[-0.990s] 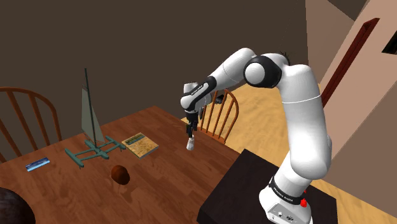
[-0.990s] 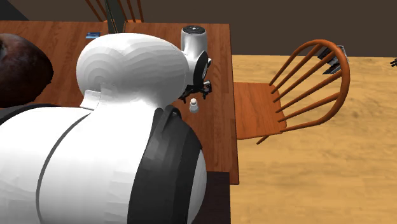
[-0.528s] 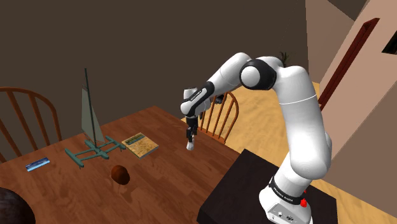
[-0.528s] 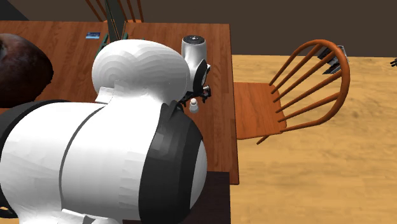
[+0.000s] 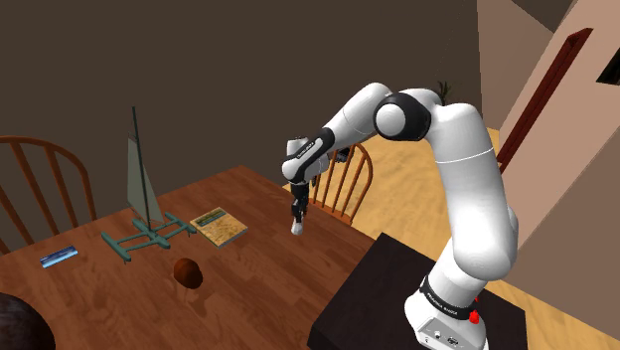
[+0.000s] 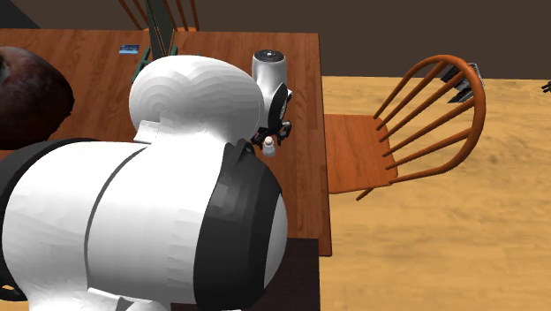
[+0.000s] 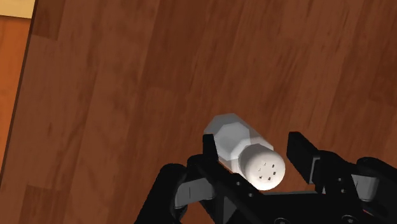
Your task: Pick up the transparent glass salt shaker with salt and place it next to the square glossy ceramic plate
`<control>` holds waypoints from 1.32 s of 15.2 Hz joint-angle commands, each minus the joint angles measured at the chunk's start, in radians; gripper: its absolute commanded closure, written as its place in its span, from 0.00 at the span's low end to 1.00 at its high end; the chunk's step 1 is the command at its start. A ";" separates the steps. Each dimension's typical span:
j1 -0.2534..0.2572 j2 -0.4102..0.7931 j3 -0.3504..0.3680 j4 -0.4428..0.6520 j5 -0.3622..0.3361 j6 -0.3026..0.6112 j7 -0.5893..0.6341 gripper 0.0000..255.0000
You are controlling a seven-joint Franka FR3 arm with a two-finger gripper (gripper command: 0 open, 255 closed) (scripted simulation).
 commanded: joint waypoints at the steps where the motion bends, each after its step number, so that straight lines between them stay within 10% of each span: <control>1: 0.000 0.000 0.000 0.000 0.000 0.000 0.000 1.00; 20: 0.008 -0.118 -0.010 -0.019 -0.013 -0.099 0.006 1.00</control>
